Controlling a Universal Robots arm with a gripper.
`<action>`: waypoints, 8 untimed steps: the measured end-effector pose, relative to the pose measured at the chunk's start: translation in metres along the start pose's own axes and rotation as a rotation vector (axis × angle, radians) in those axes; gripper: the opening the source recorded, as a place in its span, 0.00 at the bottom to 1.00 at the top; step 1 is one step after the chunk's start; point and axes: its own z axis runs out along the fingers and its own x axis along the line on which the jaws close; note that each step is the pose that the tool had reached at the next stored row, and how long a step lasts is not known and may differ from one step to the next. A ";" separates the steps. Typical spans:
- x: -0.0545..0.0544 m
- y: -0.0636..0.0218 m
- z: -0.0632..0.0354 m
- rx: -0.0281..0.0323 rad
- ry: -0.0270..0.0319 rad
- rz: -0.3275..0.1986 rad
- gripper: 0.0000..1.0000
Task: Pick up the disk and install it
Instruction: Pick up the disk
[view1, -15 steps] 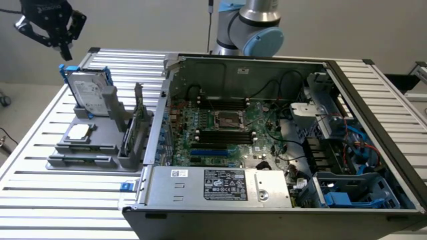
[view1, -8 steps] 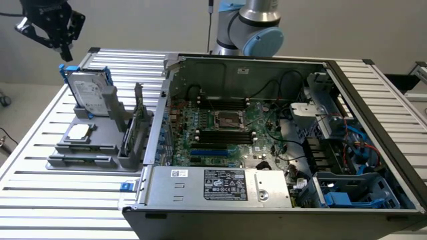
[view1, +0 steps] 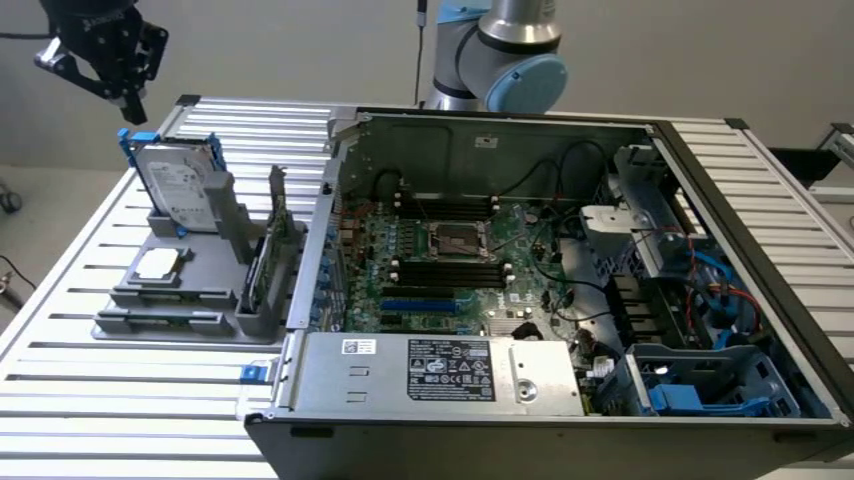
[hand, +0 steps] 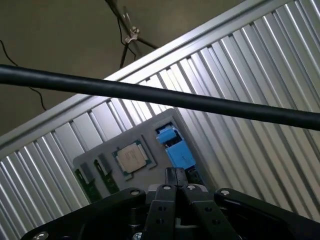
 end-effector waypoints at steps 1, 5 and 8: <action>0.000 0.0000 0.0002 -0.0002 -0.0009 -0.014 0.11; 0.000 -0.0001 0.0011 -0.0011 -0.0053 -0.066 0.11; 0.000 -0.0001 0.0017 -0.0029 -0.0107 -0.101 0.11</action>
